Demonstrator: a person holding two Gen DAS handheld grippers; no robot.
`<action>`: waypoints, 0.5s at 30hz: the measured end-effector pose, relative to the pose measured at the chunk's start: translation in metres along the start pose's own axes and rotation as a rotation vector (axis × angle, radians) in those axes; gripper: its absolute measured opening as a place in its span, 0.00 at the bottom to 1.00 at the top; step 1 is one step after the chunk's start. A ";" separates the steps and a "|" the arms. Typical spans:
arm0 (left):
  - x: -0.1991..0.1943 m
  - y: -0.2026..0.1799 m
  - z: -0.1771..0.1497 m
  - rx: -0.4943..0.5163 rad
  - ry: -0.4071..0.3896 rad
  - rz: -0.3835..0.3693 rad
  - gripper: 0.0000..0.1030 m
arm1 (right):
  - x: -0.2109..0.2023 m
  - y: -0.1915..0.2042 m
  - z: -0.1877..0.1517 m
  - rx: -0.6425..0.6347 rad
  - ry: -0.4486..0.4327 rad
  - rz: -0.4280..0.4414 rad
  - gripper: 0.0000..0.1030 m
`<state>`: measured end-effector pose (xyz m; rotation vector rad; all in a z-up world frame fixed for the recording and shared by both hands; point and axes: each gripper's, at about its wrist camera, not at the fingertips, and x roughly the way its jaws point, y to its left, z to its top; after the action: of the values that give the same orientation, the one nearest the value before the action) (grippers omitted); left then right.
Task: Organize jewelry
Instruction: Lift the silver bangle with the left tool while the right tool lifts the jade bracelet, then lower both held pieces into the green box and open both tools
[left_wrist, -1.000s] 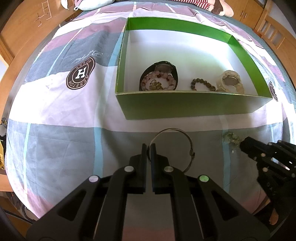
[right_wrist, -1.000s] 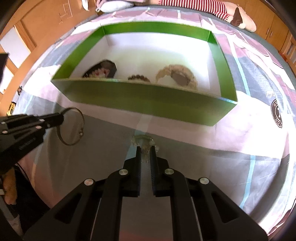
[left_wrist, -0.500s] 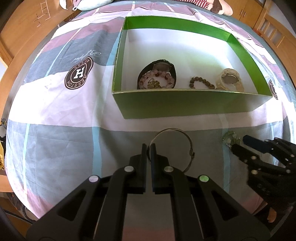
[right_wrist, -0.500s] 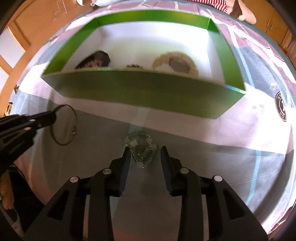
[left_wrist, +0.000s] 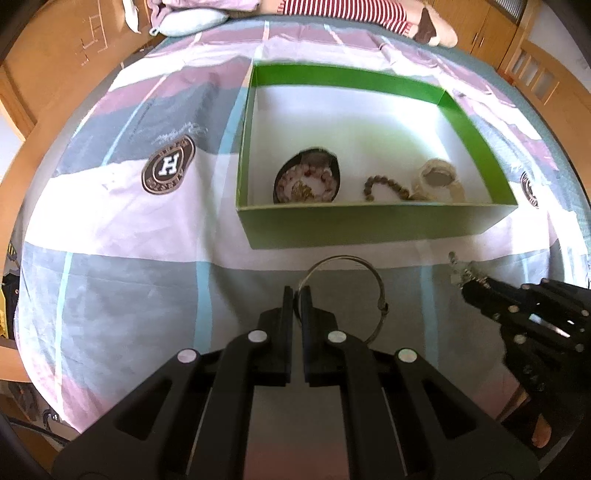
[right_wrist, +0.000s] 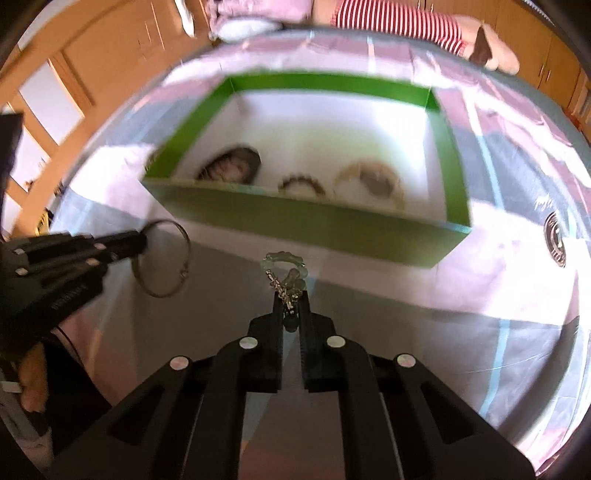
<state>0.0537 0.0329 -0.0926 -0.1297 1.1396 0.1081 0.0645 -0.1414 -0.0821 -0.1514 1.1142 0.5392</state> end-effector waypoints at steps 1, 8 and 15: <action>-0.004 -0.001 0.001 0.000 -0.009 -0.002 0.03 | -0.008 -0.001 0.003 0.004 -0.019 0.003 0.07; -0.037 -0.006 0.028 -0.016 -0.062 -0.081 0.03 | -0.034 -0.006 0.042 0.040 -0.120 -0.016 0.07; -0.036 -0.016 0.082 -0.039 -0.126 -0.143 0.03 | -0.018 -0.015 0.081 0.038 -0.139 -0.026 0.07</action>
<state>0.1145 0.0294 -0.0255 -0.2352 0.9996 0.0115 0.1315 -0.1293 -0.0320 -0.0936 0.9849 0.4975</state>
